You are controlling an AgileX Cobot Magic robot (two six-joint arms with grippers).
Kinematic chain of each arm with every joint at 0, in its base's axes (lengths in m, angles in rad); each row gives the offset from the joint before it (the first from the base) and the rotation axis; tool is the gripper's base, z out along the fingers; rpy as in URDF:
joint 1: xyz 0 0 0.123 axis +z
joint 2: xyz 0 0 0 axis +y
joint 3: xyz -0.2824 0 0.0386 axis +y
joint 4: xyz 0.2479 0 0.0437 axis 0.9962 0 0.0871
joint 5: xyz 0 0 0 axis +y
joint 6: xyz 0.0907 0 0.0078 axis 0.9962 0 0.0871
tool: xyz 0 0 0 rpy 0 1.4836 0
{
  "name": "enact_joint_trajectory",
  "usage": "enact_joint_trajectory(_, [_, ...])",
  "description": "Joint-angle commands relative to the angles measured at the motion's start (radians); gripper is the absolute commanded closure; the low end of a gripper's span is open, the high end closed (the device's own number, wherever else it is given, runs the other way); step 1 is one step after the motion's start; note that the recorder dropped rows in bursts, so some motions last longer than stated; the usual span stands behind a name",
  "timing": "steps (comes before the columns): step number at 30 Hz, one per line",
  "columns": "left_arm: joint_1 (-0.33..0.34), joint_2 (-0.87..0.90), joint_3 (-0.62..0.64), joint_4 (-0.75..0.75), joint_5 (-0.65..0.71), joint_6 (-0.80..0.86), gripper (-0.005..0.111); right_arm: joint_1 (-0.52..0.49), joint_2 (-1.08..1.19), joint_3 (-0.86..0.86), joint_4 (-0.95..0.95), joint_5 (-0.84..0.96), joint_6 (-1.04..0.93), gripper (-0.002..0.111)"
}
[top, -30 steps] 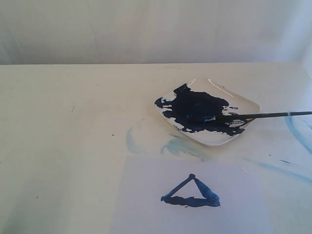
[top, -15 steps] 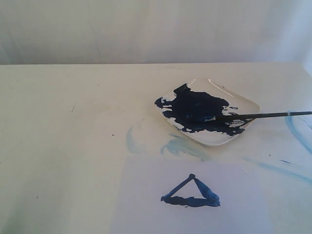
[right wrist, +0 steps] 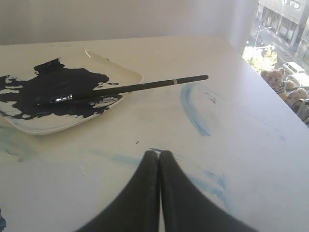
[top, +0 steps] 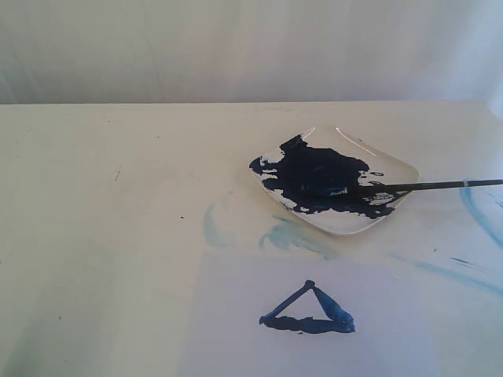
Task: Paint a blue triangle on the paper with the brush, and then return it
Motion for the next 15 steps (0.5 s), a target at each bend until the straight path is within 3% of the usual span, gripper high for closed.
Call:
enact_joint_trajectory(1, [-0.007, -0.005, 0.003, -0.003, -0.005, 0.001, 0.107, -0.001, -0.005, 0.002, -0.007, -0.008, -0.009, 0.108])
enact_joint_trajectory(15, [-0.007, -0.005, 0.003, -0.003, -0.005, 0.001, 0.107, -0.001, -0.005, 0.002, -0.007, -0.008, -0.001, 0.108])
